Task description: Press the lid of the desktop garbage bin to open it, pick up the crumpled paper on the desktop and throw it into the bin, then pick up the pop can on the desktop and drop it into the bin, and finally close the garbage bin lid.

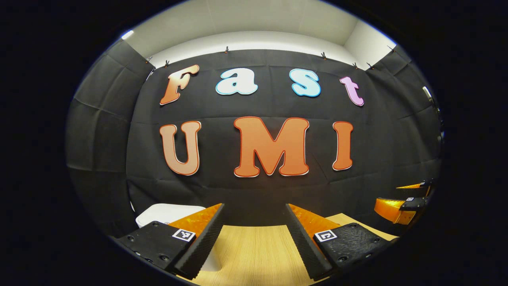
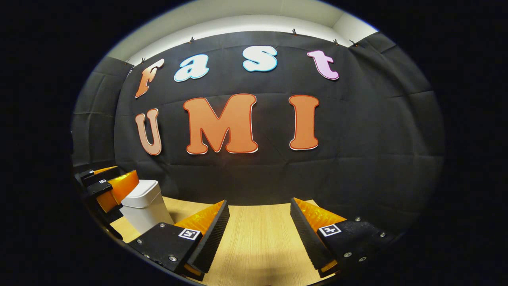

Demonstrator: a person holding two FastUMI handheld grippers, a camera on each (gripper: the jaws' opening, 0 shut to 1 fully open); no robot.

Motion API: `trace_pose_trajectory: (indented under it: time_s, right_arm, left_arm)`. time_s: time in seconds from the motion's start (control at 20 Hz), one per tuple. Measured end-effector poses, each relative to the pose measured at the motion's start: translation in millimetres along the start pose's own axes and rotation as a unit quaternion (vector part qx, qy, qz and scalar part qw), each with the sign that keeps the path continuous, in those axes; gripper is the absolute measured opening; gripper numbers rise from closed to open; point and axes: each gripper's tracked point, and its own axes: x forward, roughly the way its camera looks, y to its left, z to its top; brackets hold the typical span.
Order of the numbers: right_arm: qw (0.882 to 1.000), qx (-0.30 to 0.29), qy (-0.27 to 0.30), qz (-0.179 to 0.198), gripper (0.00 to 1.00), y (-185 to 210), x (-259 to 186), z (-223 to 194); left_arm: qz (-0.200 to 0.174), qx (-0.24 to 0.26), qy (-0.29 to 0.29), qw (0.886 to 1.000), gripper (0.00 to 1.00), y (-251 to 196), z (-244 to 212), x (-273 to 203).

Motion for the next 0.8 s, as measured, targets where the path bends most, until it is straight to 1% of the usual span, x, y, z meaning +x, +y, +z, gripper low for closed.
trace_pose_trajectory:
  time_s: [0.05, 0.3, 0.35, 0.4, 0.8]
  right_arm:
    - [1.000, 0.000, 0.002, 0.002, 0.92, 1.9, 0.2, -2.3]
    - [1.000, -0.004, 0.004, 0.008, 0.93, 11.0, 1.4, -6.1]
    - [1.000, -0.004, 0.005, 0.009, 0.93, 12.7, 2.1, -6.5]
    - [1.000, -0.003, 0.004, 0.008, 0.93, 14.0, 2.9, -6.4]
    - [1.000, -0.007, 0.010, 0.009, 0.93, 27.3, 10.0, -9.6]
  left_arm:
    - [0.002, 0.001, 0.001, 1.000, 0.93, 1.6, -1.7, -0.6]
    - [0.002, 0.005, 0.015, 1.000, 0.93, 5.3, -12.2, -2.6]
    - [0.003, 0.005, 0.015, 1.000, 0.94, 6.7, -13.5, -1.0]
    - [0.002, 0.005, 0.015, 1.000, 0.93, 8.7, -13.3, 0.0]
    - [0.001, 0.007, 0.021, 1.000, 0.93, 20.7, -19.8, 6.8]
